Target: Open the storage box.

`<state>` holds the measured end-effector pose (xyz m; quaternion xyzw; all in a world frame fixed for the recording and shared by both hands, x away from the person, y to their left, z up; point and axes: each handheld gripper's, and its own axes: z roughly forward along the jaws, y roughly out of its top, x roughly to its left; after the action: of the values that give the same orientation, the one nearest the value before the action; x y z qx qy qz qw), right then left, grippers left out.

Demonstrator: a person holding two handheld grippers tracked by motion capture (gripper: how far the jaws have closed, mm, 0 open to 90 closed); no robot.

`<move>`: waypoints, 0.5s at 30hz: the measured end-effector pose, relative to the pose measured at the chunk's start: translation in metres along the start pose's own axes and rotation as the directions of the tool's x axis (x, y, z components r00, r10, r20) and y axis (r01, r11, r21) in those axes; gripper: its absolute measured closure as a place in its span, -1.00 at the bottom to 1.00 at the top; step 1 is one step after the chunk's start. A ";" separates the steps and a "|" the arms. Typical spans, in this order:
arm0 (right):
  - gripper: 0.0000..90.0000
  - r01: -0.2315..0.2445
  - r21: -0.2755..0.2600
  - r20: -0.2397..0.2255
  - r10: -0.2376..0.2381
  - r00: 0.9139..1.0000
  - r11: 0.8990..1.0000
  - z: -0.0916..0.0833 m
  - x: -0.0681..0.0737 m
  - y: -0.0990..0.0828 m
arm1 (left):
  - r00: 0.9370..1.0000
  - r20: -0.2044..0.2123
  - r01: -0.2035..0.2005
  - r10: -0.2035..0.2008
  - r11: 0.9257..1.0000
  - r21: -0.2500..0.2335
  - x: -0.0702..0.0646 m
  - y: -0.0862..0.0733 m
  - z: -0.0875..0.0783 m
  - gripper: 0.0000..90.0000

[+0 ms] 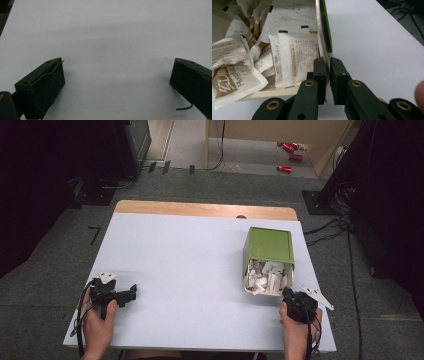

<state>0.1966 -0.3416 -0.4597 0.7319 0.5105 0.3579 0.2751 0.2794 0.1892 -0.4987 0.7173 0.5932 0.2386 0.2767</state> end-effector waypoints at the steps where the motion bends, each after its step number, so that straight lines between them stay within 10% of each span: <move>1: 0.88 0.000 -0.002 -0.002 0.000 1.000 1.000 0.000 0.000 0.000 | 1.000 0.000 0.000 0.000 1.000 0.000 0.000 0.000 0.000 -1.00; 15: 0.94 0.021 -0.012 0.001 -0.021 1.000 1.000 -0.006 0.002 -0.002 | 1.000 0.001 0.000 0.000 1.000 0.000 0.000 0.000 0.000 -1.00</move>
<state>0.1914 -0.3389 -0.4571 0.7248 0.5160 0.3579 0.2834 0.2794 0.1893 -0.4986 0.7174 0.5932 0.2382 0.2770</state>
